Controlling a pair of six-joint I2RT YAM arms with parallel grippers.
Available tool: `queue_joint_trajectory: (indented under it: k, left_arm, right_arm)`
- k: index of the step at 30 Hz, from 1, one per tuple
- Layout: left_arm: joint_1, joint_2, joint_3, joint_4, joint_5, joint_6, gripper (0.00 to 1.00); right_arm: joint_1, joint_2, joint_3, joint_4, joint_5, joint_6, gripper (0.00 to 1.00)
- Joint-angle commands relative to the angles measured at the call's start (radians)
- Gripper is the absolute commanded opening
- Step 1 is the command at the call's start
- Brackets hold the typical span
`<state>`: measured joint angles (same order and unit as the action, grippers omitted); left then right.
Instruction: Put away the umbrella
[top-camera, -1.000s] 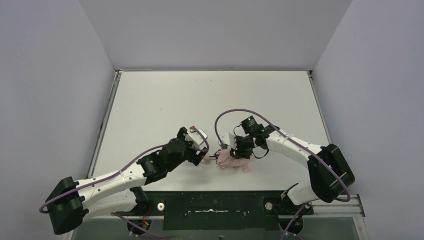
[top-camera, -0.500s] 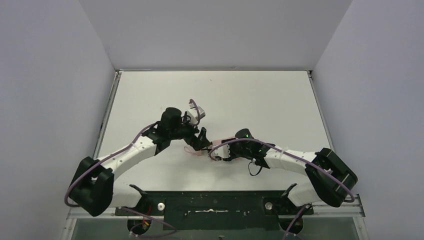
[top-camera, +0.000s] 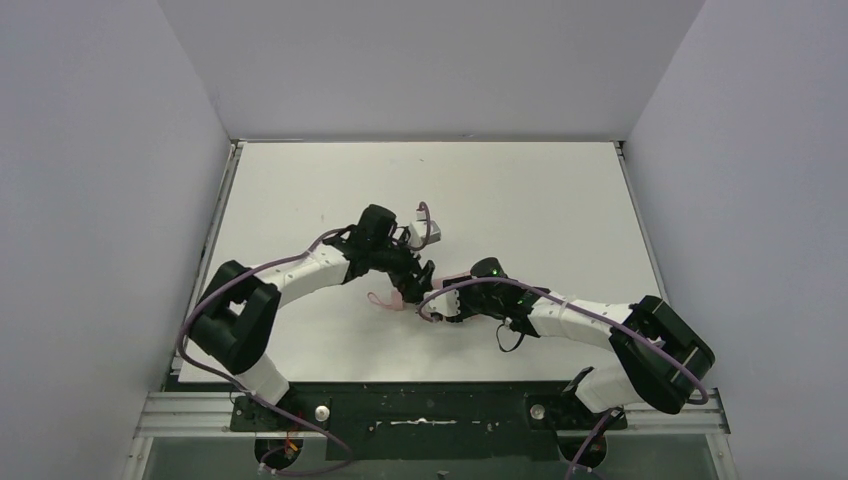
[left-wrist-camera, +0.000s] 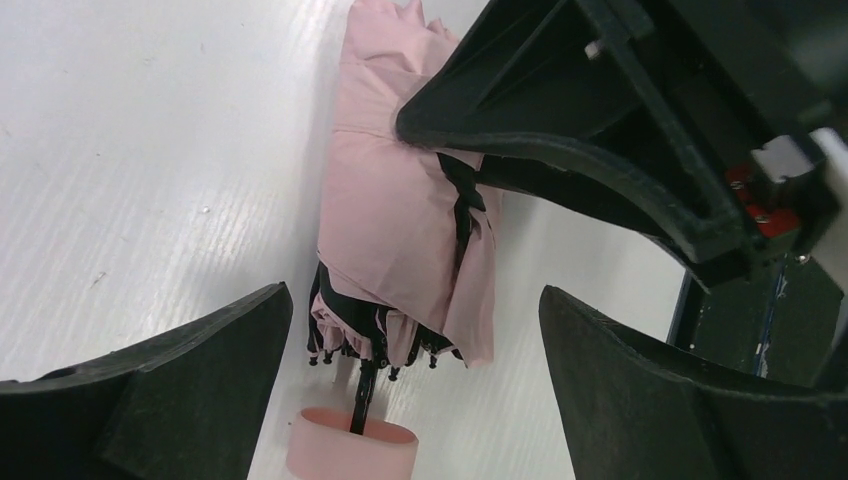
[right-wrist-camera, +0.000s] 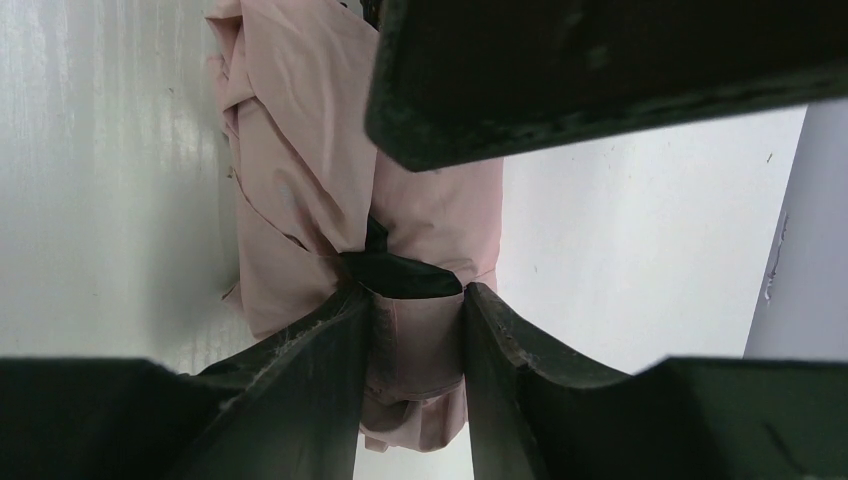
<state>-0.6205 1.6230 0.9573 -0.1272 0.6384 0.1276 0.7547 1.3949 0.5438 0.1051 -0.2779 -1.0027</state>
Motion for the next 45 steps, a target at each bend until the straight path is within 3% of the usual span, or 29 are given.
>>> queue_joint_trajectory:
  k: [1,9,19,29,33,36,38,42,45]
  left_arm:
    - [-0.015,0.074,0.050,-0.015,0.072,0.069,0.92]
    - [-0.047,0.212,0.095,-0.003,0.058,0.075,0.93]
    - [-0.077,0.269,0.098,-0.010,-0.025,0.108,0.90]
    - [-0.116,0.293,0.097,-0.073,-0.157,0.143,0.53]
    - [-0.117,0.304,0.111,-0.129,-0.186,0.152,0.31]
    - [-0.117,0.318,0.136,-0.173,-0.208,0.140,0.17]
    - [-0.116,0.321,0.141,-0.187,-0.223,0.126,0.12]
    - [-0.115,0.309,0.118,-0.168,-0.238,0.091,0.09]
    - [-0.115,0.294,0.104,-0.158,-0.254,0.056,0.01]
  right_arm:
    - [0.004,0.018,-0.030,-0.072,0.006,0.004,0.36]
    - [0.003,0.023,-0.024,-0.076,0.005,0.004,0.36]
    - [-0.003,0.006,-0.015,-0.054,0.007,0.047,0.36]
    - [-0.003,-0.022,-0.007,-0.023,-0.018,0.100,0.36]
    - [-0.002,-0.080,-0.005,-0.018,-0.028,0.134,0.40]
    - [-0.002,-0.158,0.007,-0.054,-0.032,0.162,0.51]
    - [0.001,-0.225,0.017,-0.096,-0.025,0.191,0.63]
    - [0.001,-0.408,0.009,-0.124,0.053,0.424,0.67]
    - [0.000,-0.538,-0.011,-0.125,0.181,0.714,0.64]
